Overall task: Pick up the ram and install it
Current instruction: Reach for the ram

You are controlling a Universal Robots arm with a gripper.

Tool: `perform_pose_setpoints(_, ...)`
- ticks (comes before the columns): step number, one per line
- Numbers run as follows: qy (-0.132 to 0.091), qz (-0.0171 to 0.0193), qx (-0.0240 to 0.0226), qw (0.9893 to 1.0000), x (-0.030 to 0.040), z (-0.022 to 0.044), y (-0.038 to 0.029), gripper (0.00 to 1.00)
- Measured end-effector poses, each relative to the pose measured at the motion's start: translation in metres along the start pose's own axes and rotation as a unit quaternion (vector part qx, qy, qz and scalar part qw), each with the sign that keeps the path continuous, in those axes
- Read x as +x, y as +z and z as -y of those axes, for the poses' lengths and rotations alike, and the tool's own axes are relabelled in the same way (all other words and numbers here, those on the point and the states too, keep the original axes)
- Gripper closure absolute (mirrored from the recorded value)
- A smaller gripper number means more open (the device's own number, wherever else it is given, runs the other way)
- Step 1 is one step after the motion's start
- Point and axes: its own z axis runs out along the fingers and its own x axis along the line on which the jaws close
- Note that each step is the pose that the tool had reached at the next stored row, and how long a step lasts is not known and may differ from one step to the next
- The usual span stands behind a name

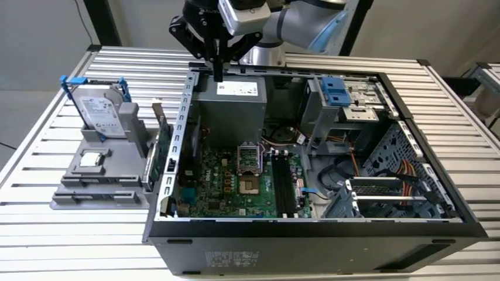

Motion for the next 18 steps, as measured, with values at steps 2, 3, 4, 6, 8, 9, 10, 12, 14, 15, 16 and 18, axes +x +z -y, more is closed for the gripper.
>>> perform_pose_setpoints(2, 0.000, 0.0000, 0.0000, 1.0000, 0.0020, 0.0001, 0.0000, 1.00)
perform_pose_setpoints(3, 0.000, 0.0000, -0.0001, 1.0000, 0.0029, 0.0002, 0.0000, 1.00)
perform_pose_setpoints(4, 0.000, 0.0000, 0.0000, 1.0000, 0.0039, 0.0002, 0.0000, 1.00)
perform_pose_setpoints(6, 0.000, 0.0000, -0.0001, 1.0000, 0.0057, 0.0004, -0.0001, 1.00)
perform_pose_setpoints(8, -0.001, 0.0000, -0.0001, 1.0000, 0.0075, 0.0005, -0.0001, 1.00)
perform_pose_setpoints(9, -0.002, -0.0001, -0.0001, 1.0000, 0.0084, 0.0006, -0.0001, 1.00)
perform_pose_setpoints(10, -0.002, -0.0001, -0.0001, 1.0000, 0.0093, 0.0006, -0.0002, 1.00)
perform_pose_setpoints(12, -0.003, -0.0001, -0.0001, 1.0000, 0.0111, 0.0008, -0.0002, 1.00)
perform_pose_setpoints(14, -0.003, -0.0001, -0.0001, 1.0000, 0.0137, 0.0009, -0.0002, 1.00)
perform_pose_setpoints(15, -0.003, -0.0001, -0.0001, 1.0000, 0.0148, 0.0010, -0.0003, 1.00)
perform_pose_setpoints(16, -0.003, -0.0002, -0.0001, 1.0000, 0.0158, 0.0011, -0.0003, 1.00)
perform_pose_setpoints(18, -0.003, -0.0001, -0.0001, 1.0000, 0.0176, 0.0012, -0.0003, 1.00)
